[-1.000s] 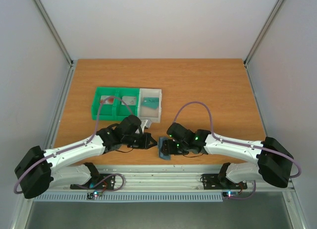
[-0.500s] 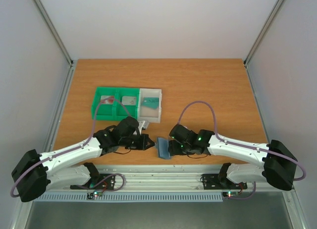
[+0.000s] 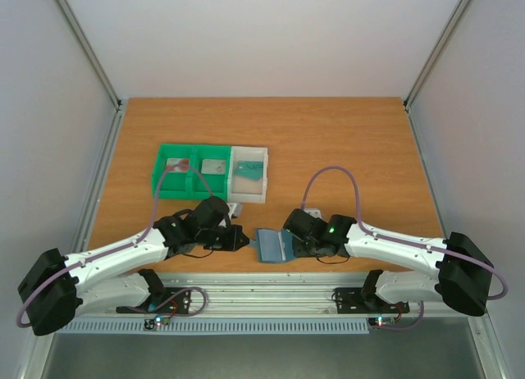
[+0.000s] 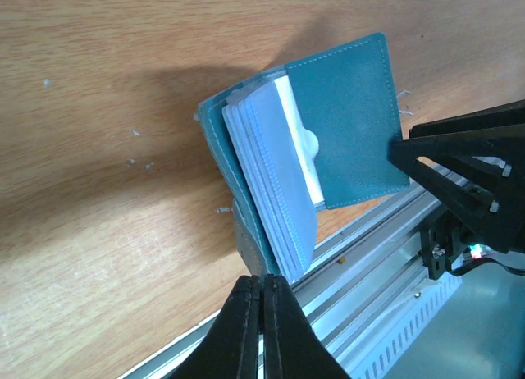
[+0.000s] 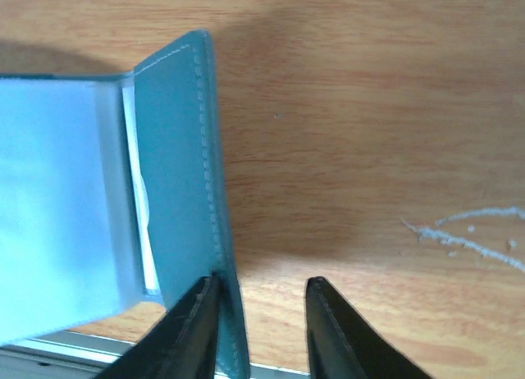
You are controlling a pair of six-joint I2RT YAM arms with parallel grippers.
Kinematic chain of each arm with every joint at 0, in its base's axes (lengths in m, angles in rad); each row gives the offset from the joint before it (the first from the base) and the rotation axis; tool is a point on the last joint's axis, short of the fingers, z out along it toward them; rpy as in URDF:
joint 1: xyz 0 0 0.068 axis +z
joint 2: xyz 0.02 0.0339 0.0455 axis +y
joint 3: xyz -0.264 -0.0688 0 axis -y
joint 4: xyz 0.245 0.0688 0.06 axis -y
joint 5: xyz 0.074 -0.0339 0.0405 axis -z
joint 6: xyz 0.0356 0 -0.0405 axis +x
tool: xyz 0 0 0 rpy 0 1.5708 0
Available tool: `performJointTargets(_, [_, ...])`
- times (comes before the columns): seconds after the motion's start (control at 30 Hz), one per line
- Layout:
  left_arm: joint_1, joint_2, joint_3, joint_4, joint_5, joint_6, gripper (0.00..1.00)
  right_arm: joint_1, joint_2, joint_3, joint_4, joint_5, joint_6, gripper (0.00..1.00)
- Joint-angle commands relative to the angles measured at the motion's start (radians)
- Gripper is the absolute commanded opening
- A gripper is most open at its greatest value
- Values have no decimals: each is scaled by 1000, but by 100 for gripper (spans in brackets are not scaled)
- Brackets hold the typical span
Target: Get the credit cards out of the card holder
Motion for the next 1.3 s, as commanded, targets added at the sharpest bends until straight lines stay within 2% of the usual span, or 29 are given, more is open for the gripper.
performJointTargets(0.0, [1, -17, -10, -24, -51, 25, 0, 5, 10, -20, 27, 36, 5, 27])
performJointTargets(0.2, [1, -47, -31, -70, -104, -3, 0, 5, 46, -76, 132, 2, 21, 12])
performJointTargets(0.33, [1, -73, -48, -80, -120, -31, 3, 5, 77, -91, 163, -8, 28, 8])
performJointTargets(0.4, [2, -86, -54, -106, -152, -54, 6, 3, 79, -103, 190, -23, 28, 7])
performJointTargets(0.5, [9, -115, -70, -98, -153, -86, 17, 5, 77, -108, 205, -39, 21, 6])
performJointTargets(0.57, [15, -132, -75, -93, -153, -98, 23, 5, 67, -93, 178, -34, 20, 8])
performJointTargets(0.63, [22, -139, -75, -93, -150, -103, 33, 5, 50, -58, 125, -25, 5, 16])
performJointTargets(0.73, [37, -138, -92, -48, -107, -113, 39, 10, 33, 26, 16, -8, -14, 23])
performJointTargets(1.0, [111, -105, -162, 113, 9, -117, 46, 102, 45, 195, -52, 8, -26, 29])
performJointTargets(1.27, [142, -90, -205, 169, 22, -131, 47, 172, 193, 339, -2, 38, -79, 29])
